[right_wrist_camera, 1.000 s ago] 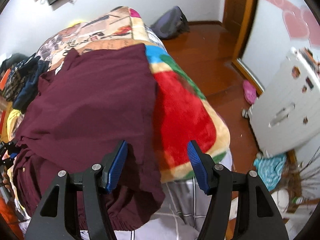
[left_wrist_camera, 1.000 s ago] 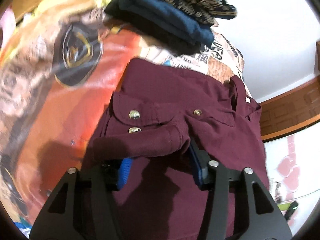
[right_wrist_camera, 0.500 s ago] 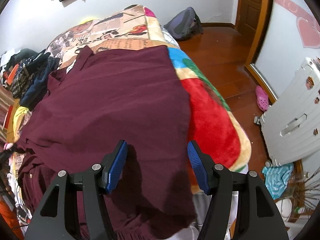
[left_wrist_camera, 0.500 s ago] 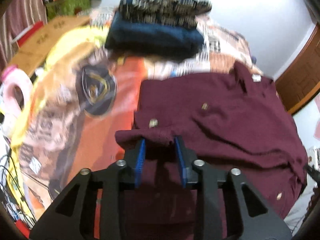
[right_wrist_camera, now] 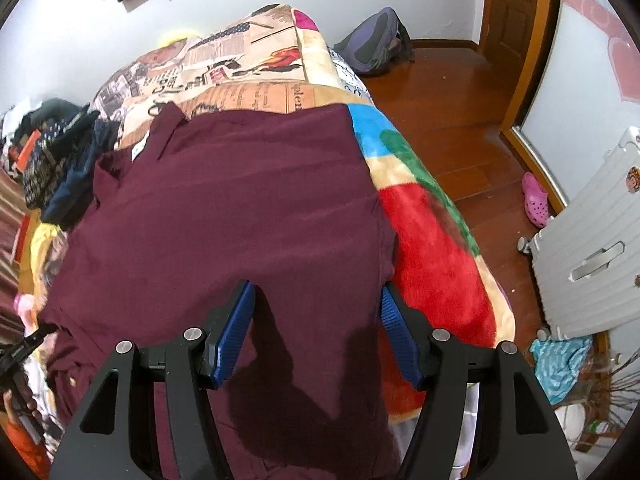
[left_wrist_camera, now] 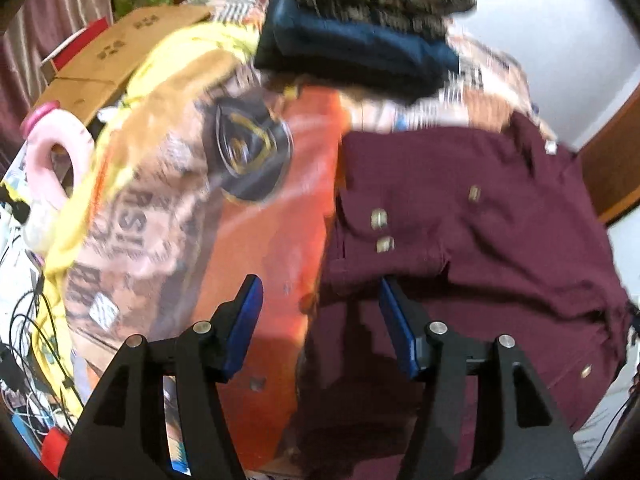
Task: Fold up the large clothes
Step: 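Grasp the folded maroon shirt with the left gripper while the right gripper grasps it too, then lift and fold the shirt over on itself with both grippers, then open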
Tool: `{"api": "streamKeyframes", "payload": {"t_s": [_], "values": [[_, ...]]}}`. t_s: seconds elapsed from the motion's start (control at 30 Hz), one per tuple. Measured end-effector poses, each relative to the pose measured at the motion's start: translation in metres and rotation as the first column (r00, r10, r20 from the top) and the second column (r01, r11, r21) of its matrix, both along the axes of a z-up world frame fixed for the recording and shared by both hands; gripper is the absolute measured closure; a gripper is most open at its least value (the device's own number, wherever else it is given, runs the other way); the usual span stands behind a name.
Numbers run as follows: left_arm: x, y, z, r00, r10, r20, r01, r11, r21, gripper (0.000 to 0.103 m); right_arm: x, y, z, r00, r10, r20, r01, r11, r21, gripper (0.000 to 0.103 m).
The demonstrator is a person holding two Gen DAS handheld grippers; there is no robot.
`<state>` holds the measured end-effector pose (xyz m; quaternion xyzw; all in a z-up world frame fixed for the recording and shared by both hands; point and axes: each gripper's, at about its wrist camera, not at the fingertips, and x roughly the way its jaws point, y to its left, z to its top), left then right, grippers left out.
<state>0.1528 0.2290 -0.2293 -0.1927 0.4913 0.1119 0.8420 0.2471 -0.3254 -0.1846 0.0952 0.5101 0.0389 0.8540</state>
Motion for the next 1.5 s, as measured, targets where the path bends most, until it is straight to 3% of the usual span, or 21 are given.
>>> {"api": "streamKeyframes", "payload": {"t_s": [0.13,0.3,0.6,0.67,0.8,0.9,0.97,1.07,1.13,1.17,1.23,1.27,1.33,1.43,1.5], "values": [[0.015,0.014,0.022,0.999,0.011,0.048,-0.013,0.999,0.039,0.037,0.003,-0.006,0.002,0.999,-0.048,0.007,0.048,0.999,0.018,0.042],[0.045,0.025,0.02,0.999,0.011,0.052,-0.012,1.0,0.029,0.037,0.004,-0.005,0.018,0.995,-0.055,0.083,0.057,0.998,-0.018,0.042],[0.101,0.027,-0.044,0.996,-0.053,-0.077,0.036,0.978,-0.207,0.037,0.055,-0.007,0.007,0.998,0.012,0.059,-0.015,0.999,0.047,0.042],[0.109,0.028,-0.057,0.994,-0.068,-0.087,0.042,0.962,-0.271,0.037,0.069,-0.008,0.0,0.999,0.034,0.035,-0.036,0.998,0.055,0.042],[0.118,0.025,-0.064,0.993,-0.095,-0.07,0.067,0.943,-0.326,0.037,0.104,-0.011,-0.022,0.994,0.084,-0.066,-0.079,0.995,0.062,0.042],[0.13,0.02,-0.073,0.987,-0.141,-0.07,0.107,0.927,-0.359,0.037,0.126,-0.018,-0.035,0.988,0.102,-0.115,-0.09,0.99,0.107,0.042],[0.138,0.021,-0.081,0.985,-0.148,-0.088,0.104,0.917,-0.384,0.034,0.14,-0.026,-0.047,0.983,0.097,-0.154,-0.068,0.98,0.185,0.042],[0.148,0.033,-0.089,0.989,-0.107,-0.101,0.049,0.885,-0.463,0.033,0.15,-0.035,-0.061,0.974,0.085,-0.212,-0.007,0.939,0.345,0.042],[0.152,0.04,-0.092,0.992,-0.081,-0.096,0.021,0.858,-0.513,0.033,0.151,-0.04,-0.063,0.977,0.058,-0.204,0.028,0.918,0.395,0.046],[0.153,0.041,-0.093,0.992,-0.078,-0.094,0.018,0.855,-0.518,0.036,0.15,-0.04,-0.062,0.979,0.053,-0.197,0.033,0.912,0.409,0.048],[0.153,0.04,-0.091,0.993,-0.059,-0.101,0.001,0.869,-0.494,0.057,0.146,-0.037,-0.061,0.981,0.034,-0.191,0.043,0.922,0.385,0.061],[0.152,0.039,-0.09,0.994,-0.054,-0.098,-0.001,0.874,-0.486,0.062,0.144,-0.034,-0.058,0.983,0.03,-0.18,0.037,0.934,0.355,0.065],[0.15,0.033,-0.083,0.995,-0.032,-0.096,-0.013,0.901,-0.433,0.079,0.142,-0.025,-0.05,0.988,0.036,-0.153,0.013,0.951,0.307,0.084],[0.144,0.016,-0.064,0.996,-0.036,-0.086,0.008,0.954,-0.299,0.092,0.133,-0.014,-0.031,0.995,0.047,-0.083,-0.025,0.969,0.245,0.094],[0.141,0.0,-0.045,0.995,-0.063,-0.083,0.046,0.979,-0.197,0.103,0.127,-0.018,-0.014,0.998,0.049,-0.03,-0.041,0.973,0.226,0.096]]}}
